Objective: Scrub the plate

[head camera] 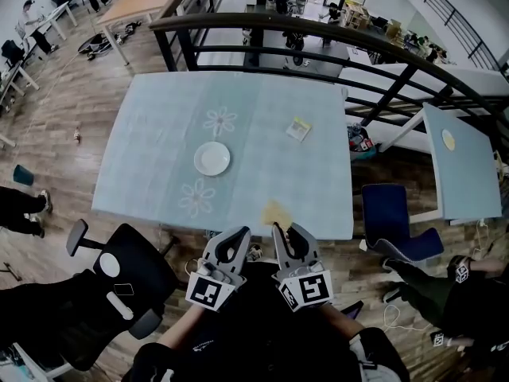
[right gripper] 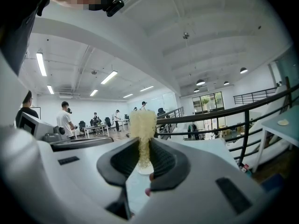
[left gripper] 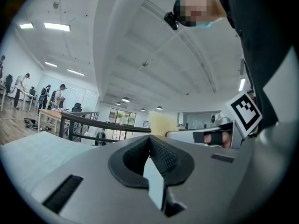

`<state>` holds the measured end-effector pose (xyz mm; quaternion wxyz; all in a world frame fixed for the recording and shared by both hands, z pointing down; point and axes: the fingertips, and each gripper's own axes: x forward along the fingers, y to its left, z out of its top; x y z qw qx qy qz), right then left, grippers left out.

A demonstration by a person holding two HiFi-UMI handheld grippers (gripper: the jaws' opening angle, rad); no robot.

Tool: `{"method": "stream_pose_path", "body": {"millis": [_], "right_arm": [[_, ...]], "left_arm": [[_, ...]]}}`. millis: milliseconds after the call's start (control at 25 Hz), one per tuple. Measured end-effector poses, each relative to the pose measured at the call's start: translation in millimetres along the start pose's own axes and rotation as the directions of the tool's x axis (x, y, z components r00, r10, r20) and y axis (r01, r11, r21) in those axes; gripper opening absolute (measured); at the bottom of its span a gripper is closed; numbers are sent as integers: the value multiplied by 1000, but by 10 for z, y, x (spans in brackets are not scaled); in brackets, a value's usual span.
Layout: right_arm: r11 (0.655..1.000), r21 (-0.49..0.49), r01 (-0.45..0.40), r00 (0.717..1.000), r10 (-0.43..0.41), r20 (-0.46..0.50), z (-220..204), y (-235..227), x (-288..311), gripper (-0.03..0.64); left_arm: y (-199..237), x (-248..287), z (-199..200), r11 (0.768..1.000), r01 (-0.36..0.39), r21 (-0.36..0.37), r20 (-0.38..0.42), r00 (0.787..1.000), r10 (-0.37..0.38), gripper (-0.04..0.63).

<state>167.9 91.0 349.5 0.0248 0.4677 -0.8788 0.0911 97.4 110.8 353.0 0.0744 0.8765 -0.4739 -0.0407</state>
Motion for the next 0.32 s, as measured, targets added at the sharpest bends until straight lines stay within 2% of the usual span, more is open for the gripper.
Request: {"method": "stream_pose_path", "body": {"millis": [320], "right_arm": [[1000, 5, 12, 1000, -12, -3, 22, -51, 4, 60]], "left_arm": [[-22, 51, 12, 1000, 11, -2, -7, 1000, -11, 12]]}}
